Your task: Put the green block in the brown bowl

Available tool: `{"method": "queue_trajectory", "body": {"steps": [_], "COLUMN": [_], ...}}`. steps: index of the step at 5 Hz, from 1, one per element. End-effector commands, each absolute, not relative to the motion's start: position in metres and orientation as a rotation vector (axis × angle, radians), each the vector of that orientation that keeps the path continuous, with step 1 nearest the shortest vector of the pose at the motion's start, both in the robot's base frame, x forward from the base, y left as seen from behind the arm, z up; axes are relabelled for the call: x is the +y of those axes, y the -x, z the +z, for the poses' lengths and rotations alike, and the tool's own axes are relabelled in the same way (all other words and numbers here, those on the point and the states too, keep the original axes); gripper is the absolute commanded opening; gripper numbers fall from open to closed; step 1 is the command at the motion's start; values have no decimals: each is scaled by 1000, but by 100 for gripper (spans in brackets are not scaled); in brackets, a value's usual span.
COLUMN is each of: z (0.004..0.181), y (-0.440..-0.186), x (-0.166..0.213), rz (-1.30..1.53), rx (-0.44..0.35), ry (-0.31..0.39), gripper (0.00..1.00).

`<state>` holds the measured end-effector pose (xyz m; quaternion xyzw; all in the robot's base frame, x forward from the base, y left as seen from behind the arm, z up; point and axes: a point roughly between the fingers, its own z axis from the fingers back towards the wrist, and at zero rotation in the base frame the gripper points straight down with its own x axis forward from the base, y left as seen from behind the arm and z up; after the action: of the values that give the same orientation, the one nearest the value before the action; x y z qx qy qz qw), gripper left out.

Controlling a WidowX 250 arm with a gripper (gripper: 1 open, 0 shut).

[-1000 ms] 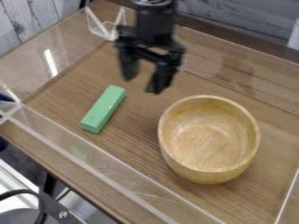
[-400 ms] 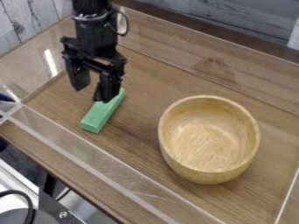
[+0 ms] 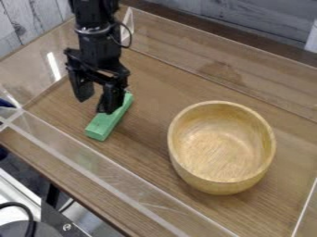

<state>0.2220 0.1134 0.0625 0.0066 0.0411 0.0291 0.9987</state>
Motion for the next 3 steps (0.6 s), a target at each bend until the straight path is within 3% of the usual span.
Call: {"method": "queue_trajectory", "body": {"steps": [1, 3], "z": [67, 67], "y": [-229, -233], "x": [120, 121], "rz": [69, 68], "rx": [40, 18], "ry": [-22, -6], "gripper": [100, 100]}}
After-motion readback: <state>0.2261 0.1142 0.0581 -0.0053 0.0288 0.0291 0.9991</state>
